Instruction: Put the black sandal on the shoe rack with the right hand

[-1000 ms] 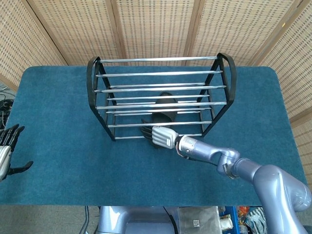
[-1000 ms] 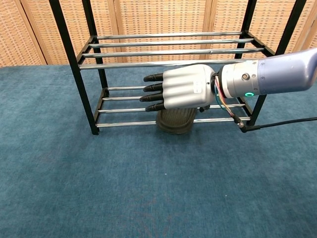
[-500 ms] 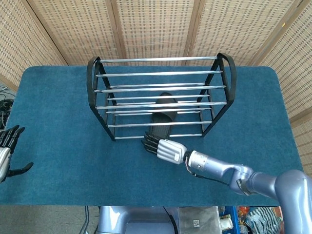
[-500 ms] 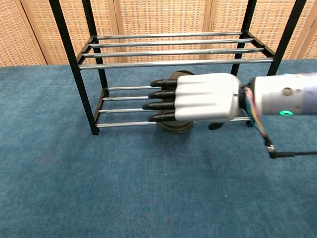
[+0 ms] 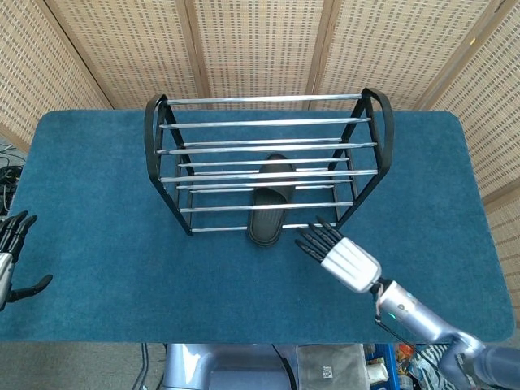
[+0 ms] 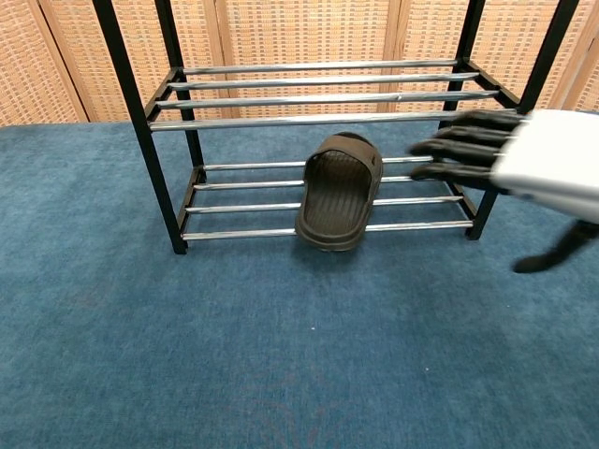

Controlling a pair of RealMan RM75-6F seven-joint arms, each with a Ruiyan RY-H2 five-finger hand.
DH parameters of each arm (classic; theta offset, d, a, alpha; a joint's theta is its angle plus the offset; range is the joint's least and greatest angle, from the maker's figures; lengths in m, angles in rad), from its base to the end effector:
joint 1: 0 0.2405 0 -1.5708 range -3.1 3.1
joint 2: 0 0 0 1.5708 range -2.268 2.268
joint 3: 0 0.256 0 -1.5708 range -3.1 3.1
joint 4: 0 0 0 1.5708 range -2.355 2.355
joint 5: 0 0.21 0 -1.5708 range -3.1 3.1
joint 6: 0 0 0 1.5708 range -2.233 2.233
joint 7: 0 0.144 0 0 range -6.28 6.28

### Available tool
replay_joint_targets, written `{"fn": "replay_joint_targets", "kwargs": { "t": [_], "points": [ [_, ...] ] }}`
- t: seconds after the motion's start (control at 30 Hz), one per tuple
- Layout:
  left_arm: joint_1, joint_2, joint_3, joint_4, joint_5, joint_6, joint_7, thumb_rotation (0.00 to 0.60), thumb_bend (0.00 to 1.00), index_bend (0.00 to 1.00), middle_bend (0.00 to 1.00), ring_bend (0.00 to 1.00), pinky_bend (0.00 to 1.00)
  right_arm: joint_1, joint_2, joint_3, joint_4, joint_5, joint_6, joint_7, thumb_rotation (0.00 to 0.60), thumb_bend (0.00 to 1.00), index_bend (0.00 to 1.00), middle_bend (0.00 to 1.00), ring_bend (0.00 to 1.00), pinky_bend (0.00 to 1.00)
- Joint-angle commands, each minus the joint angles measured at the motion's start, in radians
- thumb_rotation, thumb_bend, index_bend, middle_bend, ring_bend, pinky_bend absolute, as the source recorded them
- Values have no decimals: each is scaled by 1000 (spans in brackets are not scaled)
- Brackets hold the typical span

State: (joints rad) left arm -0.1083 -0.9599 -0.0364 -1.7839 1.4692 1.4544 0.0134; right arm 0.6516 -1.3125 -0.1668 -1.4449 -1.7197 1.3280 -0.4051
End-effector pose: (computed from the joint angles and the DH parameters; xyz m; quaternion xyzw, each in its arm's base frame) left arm -0.2898 0.1828 0.1883 -0.6000 -0.3991 -0.3786 0.5808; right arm -0.2004 -0.2731 0.0524 0.8434 -0.0500 0.3507 0.4041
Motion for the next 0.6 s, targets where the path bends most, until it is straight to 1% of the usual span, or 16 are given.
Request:
{"fn": "replay_joint_targets", "kwargs": {
  "t": [0.03,0.23,0.37,0.5,0.6],
  "points": [
    [11,-15,-1,5,23,32,10,600,219,0,0,0,0,-121,90,-46,-122,77,66,42,600,0,0,0,0,0],
    [21,-32,5,9,51,58,37,600,219,0,0,0,0,-228,149,-51,-243,137,148,102,600,0,0,0,0,0],
    [30,-36,12,7,69,73,49,600,220,0,0,0,0,-304,168,-31,-292,170,235,140,600,0,0,0,0,0],
    [40,-33,18,6,85,91,50,600,220,0,0,0,0,-364,176,4,-304,189,315,196,600,0,0,0,0,0],
    [44,-30,21,4,91,96,50,600,220,0,0,0,0,-387,183,23,-295,193,338,235,600,0,0,0,0,0]
  ]
}}
